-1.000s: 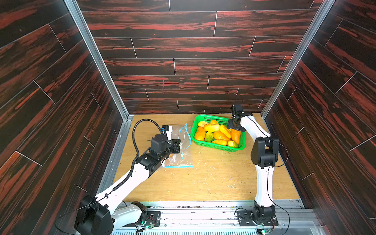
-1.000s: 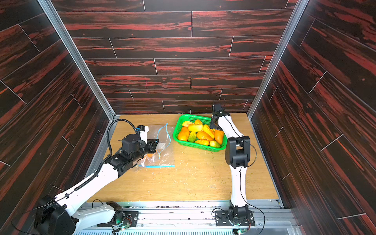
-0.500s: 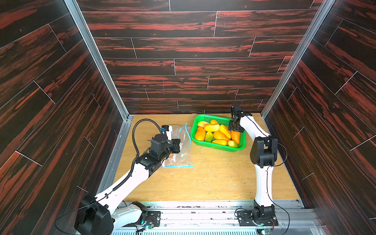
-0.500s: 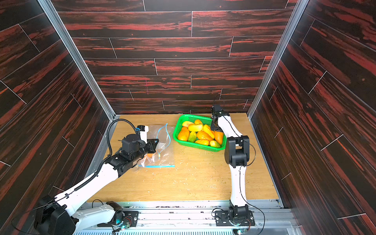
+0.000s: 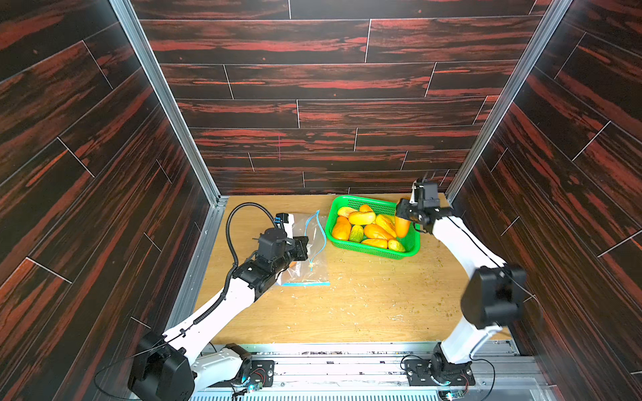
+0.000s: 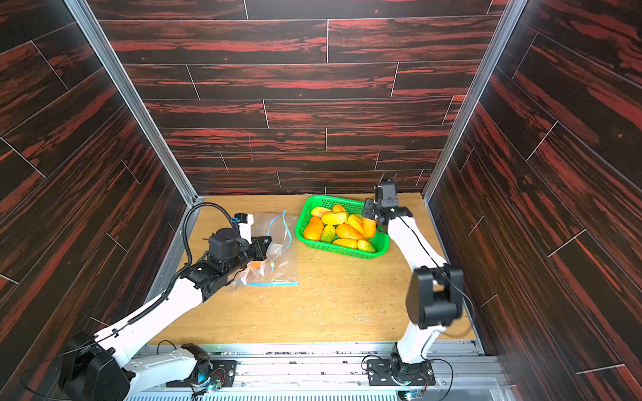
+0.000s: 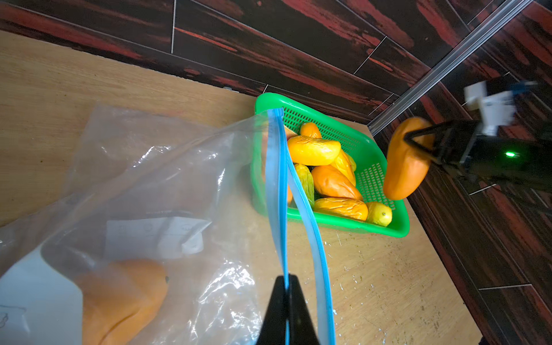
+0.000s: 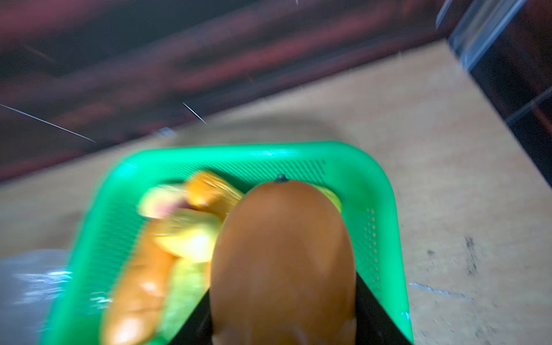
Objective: Place the mango in a zip-top bag and seal the zipper
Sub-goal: Pick up the mango from the basket, then place the mango in the zipper food storage bag.
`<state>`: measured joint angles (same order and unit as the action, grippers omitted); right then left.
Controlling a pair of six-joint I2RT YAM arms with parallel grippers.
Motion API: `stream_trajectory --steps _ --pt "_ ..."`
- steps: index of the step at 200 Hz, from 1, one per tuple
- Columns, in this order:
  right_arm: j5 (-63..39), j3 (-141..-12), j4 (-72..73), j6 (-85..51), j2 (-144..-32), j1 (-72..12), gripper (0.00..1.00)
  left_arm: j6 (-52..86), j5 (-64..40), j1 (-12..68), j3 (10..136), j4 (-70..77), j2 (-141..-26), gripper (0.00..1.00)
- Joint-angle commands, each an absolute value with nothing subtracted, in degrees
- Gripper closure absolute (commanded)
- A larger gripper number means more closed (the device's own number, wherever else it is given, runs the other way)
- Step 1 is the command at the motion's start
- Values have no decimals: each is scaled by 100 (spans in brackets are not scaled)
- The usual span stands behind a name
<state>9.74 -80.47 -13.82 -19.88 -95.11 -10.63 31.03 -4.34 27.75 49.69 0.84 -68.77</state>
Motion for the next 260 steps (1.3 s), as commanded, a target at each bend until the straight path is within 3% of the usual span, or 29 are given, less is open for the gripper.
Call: stream_trajectory --steps 1,14,34,63,122,151,181,192,213,239,260 --pt "-72 -7196 792 -2136 -8986 -1317 75 3216 -589 2769 5247 152 -7025 100" --pt "-927 -6329 2402 -2598 -8590 -1535 75 3276 -721 2773 5326 149 -7091 100" --pt "-1118 -5638 4061 -2972 -8310 -2164 75 3371 -868 2769 5405 140 -7119 100" --pt "-1052 -5426 5291 -3027 -8341 -3021 75 3443 -868 2761 5401 163 -7073 100" --pt "-1238 -5418 6728 -3567 -9324 -3578 75 3774 -789 2758 5308 435 -6814 100" --pt "-1299 -5523 6852 -3721 -9703 -3725 70 3840 -731 2750 5300 426 -6643 100" --pt "-1365 -5660 6408 -3558 -9760 -3815 44 3832 -599 2742 5289 373 -6501 100" --pt "-1395 -5722 6111 -3460 -9704 -3823 41 3836 -566 2736 5300 353 -6482 100" --pt "-1409 -5789 5711 -3271 -9587 -3825 25 3839 -534 2717 5306 352 -6421 100" --pt "-1261 -6109 4599 -2979 -9397 -3814 16 3787 -454 2704 5301 286 -6308 100" --pt "-1156 -6409 3531 -2654 -9183 -3793 15 3716 -384 2685 5306 172 -6209 100"
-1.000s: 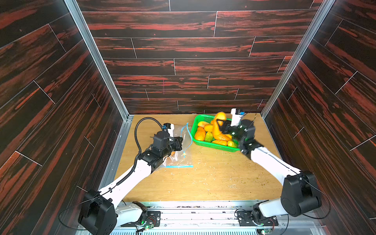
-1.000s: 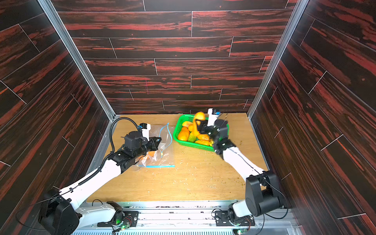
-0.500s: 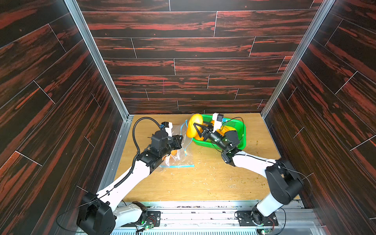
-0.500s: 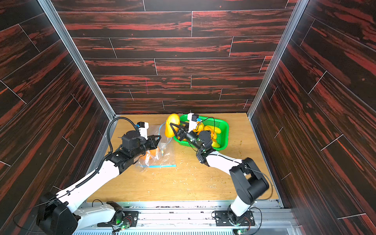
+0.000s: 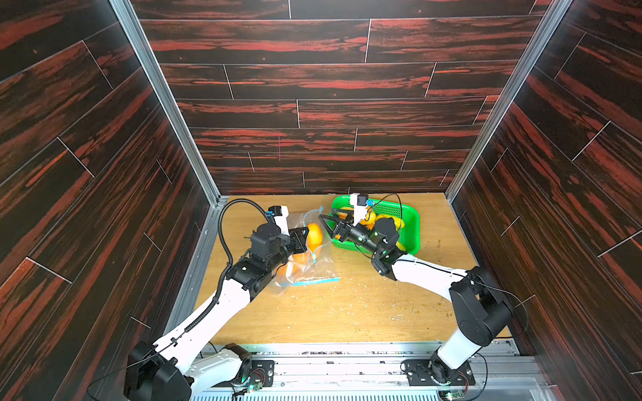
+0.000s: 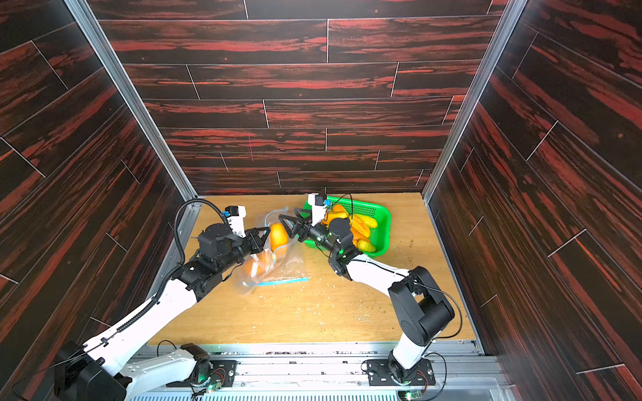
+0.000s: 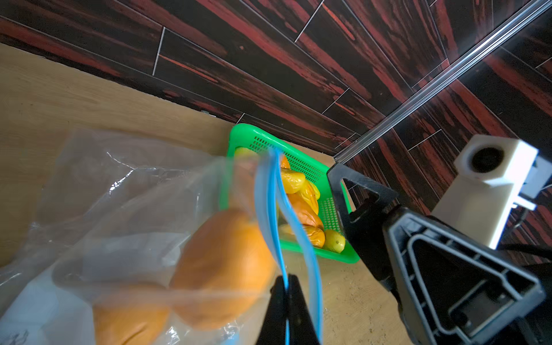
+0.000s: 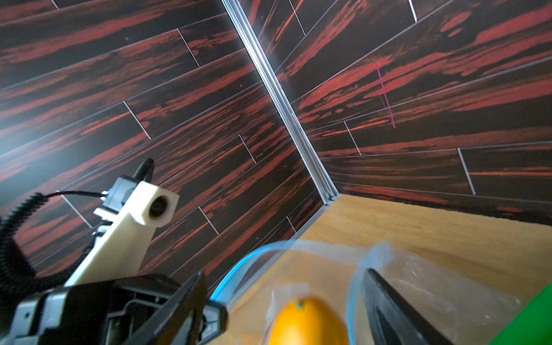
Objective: Place the mango in a zip-top bag and seal the zipper
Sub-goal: Place the mango in the zipper food storage bag.
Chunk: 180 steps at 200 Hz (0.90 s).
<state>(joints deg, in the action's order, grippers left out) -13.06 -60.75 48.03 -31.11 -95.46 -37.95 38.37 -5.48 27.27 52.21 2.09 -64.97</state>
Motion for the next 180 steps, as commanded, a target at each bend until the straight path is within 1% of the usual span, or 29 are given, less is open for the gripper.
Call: stream_trajectory --steps 1,13,32,51,65,87,112,141,169,180 --pt "-1132 -6413 3493 -2645 -9166 -3791 15 3712 -381 2683 5312 165 -6198 100" --pt "-772 -6469 2866 -2480 -8910 -3768 15 3669 -308 2671 5309 78 -6100 100" --pt "71 -6663 1455 -2192 -8584 -3669 15 3583 -201 2653 5334 -36 -5902 100" --pt "896 -6819 226 -2085 -8426 -3403 15 3418 103 2641 5387 -141 -5788 100" --pt "969 -6804 -376 -2204 -8385 -3002 15 3392 340 2594 5527 -320 -5881 100" --pt "1023 -6750 -1144 -2294 -8455 -2375 15 3354 142 2574 5627 -223 -5997 100" --pt "1178 -6820 -1805 -2285 -8809 -1993 15 3245 174 2566 5663 -347 -6183 100" --pt "983 -6987 -2155 -2269 -9292 -1717 15 3259 97 2566 5578 -335 -6302 100" --pt "1602 -7214 -2713 -2242 -9626 -1688 15 3278 26 2566 5498 -309 -6294 100" --pt "1672 -7208 -2761 -2216 -9687 -1692 15 3291 26 2566 5462 -267 -6317 100"
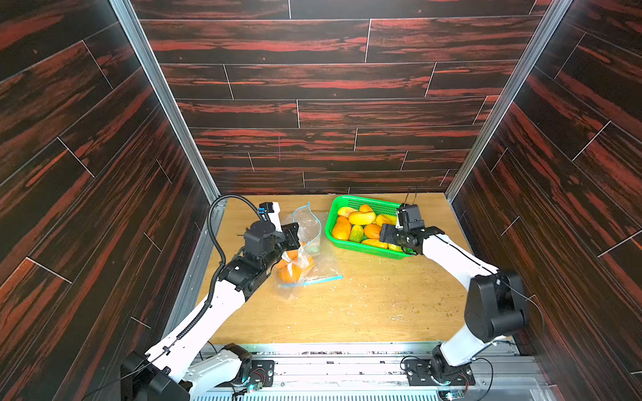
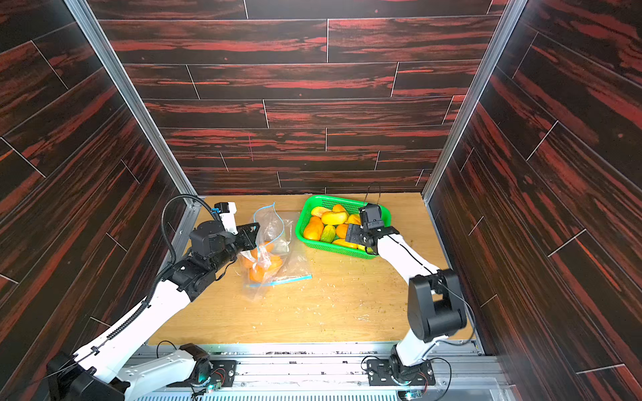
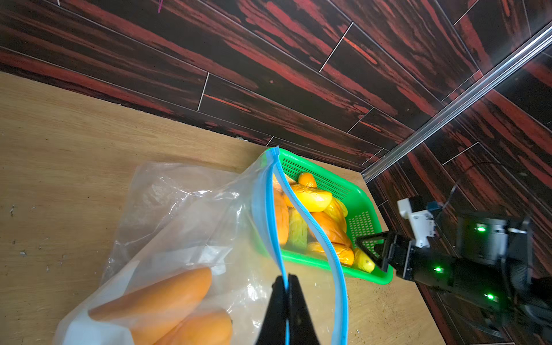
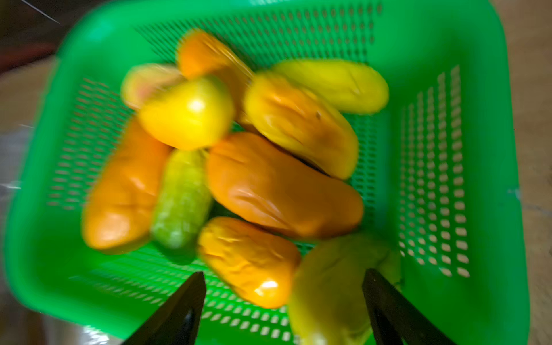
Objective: Place the mango in a zip-top bag and seal the zipper
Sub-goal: Place the mango in the zipper food storage bag, then pick up the mango from the basket.
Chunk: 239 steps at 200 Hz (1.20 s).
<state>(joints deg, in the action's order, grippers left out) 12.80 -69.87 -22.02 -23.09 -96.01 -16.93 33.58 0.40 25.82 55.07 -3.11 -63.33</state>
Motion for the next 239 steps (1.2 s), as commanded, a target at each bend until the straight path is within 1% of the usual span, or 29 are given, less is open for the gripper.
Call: stream_trajectory --steps 1,47,68,89,120,146,167,219,239 --pt "1680 -7203 -2765 -2216 -9691 -1690 15 3293 26 2566 5456 -265 -6318 100" --pt "1955 -7399 -3015 -2242 -10047 -1694 15 3384 -77 2566 5435 -142 -6444 100" --pt "2040 -7570 -3159 -2259 -10229 -1693 19 3384 -46 2566 5401 -149 -6404 100" --pt "2033 -7640 -3194 -2252 -10345 -1690 29 3375 -3 2566 5357 -163 -6350 100" --pt "1936 -7745 -3255 -2234 -10446 -1688 50 3375 26 2566 5337 -183 -6317 100" --pt "1928 -7778 -3288 -2191 -10399 -1692 65 3367 34 2566 5337 -201 -6306 100" --pt "1953 -7756 -3292 -2169 -10275 -1692 75 3366 57 2566 5335 -202 -6302 100" --pt "1988 -7812 -3211 -1985 -9679 -1696 91 3369 36 2565 5354 -193 -6337 100" --pt "1830 -7784 -2946 -1881 -9312 -1696 92 3383 20 2566 5366 -178 -6359 100"
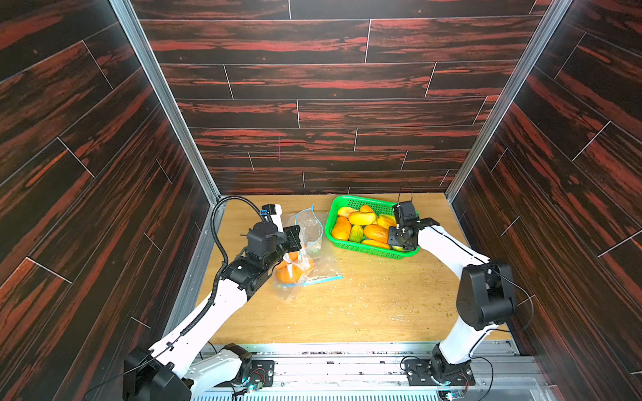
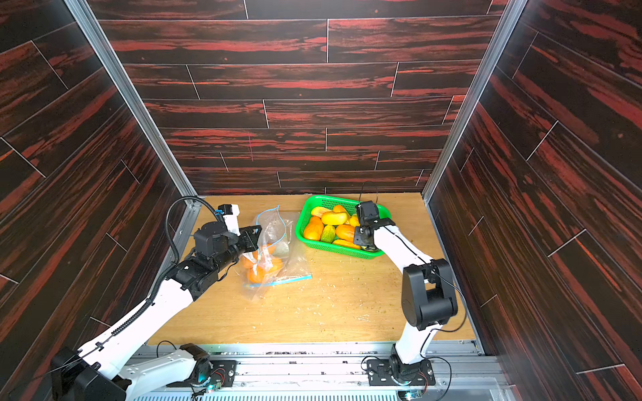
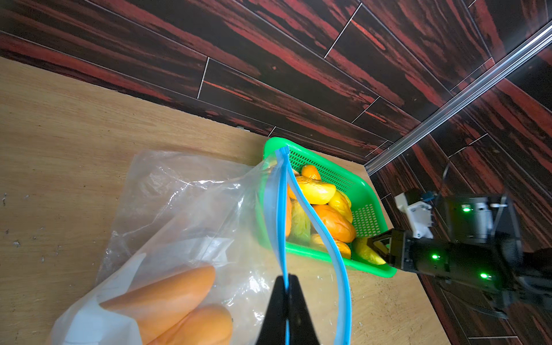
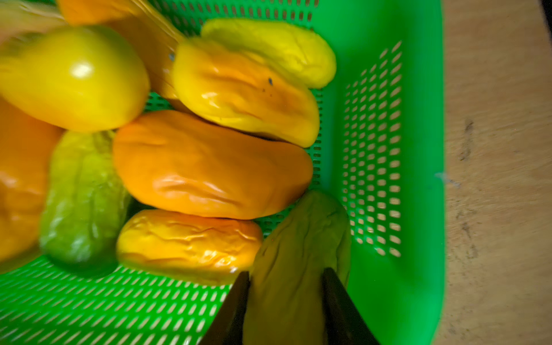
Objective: Place the mango in a zip-top bag and seal the zipper
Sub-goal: Pick up the mango from the basket, then place the mango in the zipper food storage bag.
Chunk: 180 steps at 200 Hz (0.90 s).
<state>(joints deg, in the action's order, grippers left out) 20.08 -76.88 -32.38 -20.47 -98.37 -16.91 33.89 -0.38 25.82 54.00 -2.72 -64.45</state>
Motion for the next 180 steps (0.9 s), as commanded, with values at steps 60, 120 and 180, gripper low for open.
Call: stream_trajectory --steps 60,120,180 --pt "-1562 -6952 -202 -2451 -7849 -2223 98 3413 -126 2566 5449 -148 -6529 100" --pt "-2500 -7670 89 -2358 -8422 -3706 100 3414 -53 2560 5476 -193 -6550 100" --pt "-2345 -8330 -518 -2665 -9303 -3860 92 3445 -54 2567 5397 -132 -6426 100"
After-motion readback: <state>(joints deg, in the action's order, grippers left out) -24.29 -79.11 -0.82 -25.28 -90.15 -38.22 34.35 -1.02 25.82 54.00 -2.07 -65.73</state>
